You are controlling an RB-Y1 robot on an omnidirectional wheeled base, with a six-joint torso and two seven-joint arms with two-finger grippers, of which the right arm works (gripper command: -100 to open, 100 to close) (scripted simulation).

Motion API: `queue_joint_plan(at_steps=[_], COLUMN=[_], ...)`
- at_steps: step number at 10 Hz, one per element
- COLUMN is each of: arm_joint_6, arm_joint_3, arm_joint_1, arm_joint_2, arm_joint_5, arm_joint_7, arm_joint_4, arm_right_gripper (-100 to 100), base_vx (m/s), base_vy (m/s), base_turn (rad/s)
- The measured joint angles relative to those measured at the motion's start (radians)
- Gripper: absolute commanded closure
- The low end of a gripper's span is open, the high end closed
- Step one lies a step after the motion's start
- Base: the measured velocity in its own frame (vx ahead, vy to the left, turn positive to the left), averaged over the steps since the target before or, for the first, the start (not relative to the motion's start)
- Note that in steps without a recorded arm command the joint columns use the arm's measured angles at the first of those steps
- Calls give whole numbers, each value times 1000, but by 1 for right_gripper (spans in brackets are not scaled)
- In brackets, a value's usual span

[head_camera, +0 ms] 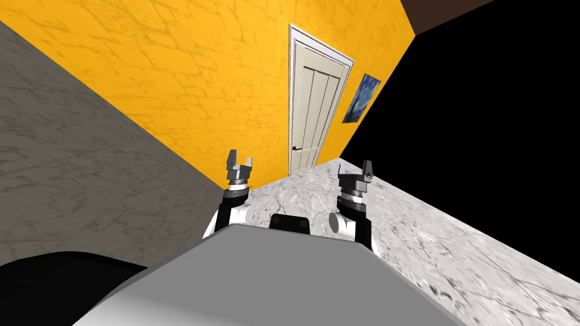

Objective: Pull the door open

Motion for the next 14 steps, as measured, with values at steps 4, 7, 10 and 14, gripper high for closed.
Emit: queue_joint_plan(at_steps=[4, 7, 10, 14], arm_joint_6=[-21, -28, -47, -67], arm_joint_3=[-7, -19, -27, -43], arm_joint_1=[-28, -51, -84, -123], arm_joint_2=[-20, -37, -48, -69], arm_joint_5=[-1, -4, -5, -9], arm_joint_7=[4, 5, 9, 11], arm_joint_4=[79, 134, 211, 310], arm_right_gripper=[-100, -100, -100, -100], base_vx=[74, 75, 77, 82], base_vy=[-24, -27, -31, -41], base_turn=[99, 88, 110, 127])
